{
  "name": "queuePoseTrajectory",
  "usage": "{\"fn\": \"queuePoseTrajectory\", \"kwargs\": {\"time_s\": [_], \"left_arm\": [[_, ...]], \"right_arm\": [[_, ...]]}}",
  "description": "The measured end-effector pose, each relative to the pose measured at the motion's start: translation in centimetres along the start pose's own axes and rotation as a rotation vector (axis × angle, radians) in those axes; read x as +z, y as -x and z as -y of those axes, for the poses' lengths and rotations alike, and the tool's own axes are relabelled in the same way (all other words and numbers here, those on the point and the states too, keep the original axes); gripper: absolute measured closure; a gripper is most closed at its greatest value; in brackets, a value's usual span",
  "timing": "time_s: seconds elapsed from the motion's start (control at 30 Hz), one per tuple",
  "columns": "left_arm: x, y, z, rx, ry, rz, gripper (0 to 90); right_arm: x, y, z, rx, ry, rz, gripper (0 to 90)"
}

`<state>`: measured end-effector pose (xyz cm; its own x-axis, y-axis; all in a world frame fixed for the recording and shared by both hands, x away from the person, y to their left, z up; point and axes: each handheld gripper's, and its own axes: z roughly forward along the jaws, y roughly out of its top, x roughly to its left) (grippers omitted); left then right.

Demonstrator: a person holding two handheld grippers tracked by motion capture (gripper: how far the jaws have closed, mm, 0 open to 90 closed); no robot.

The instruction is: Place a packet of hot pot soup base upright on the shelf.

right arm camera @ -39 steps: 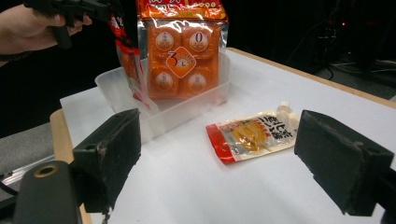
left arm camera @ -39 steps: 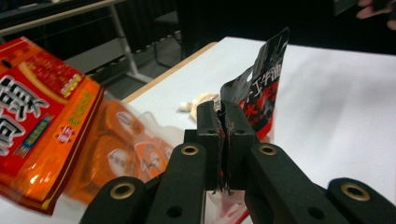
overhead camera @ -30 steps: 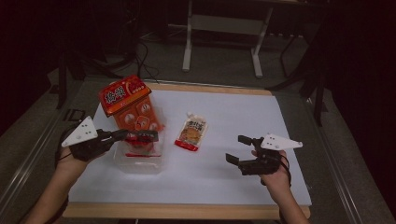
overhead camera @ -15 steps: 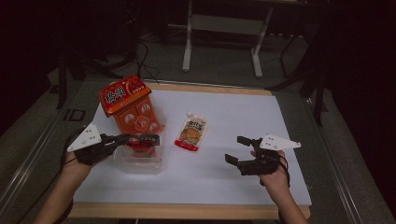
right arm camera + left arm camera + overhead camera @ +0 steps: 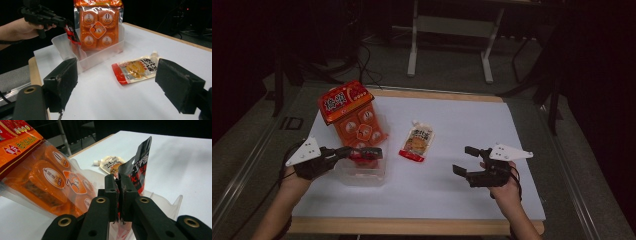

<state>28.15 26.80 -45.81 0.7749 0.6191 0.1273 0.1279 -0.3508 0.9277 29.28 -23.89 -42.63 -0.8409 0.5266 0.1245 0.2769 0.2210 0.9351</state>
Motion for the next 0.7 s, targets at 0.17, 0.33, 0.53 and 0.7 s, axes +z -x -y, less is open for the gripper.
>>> {"fn": "queuePoseTrajectory", "kwargs": {"time_s": [0.17, 0.33, 0.53, 0.7], "left_arm": [[0.1, -0.2, -0.1, -0.046, -0.012, -0.008, 79.1], [0.1, -0.3, -0.6, -0.12, -0.011, -0.017, 52.5], [0.0, 0.2, -1.8, -0.138, 0.002, 0.012, 21.4], [0.0, 0.8, -2.7, -0.151, 0.035, 0.027, 13.5]], "right_arm": [[-0.1, 0.0, -0.1, 0.002, 0.001, 0.0, 17.6], [-0.1, 0.0, -0.1, 0.007, -0.001, 0.0, 17.6], [-0.1, 0.0, -0.1, 0.007, -0.008, 0.001, 17.5], [-0.1, 0.0, -0.1, 0.006, -0.006, 0.0, 17.6]]}}
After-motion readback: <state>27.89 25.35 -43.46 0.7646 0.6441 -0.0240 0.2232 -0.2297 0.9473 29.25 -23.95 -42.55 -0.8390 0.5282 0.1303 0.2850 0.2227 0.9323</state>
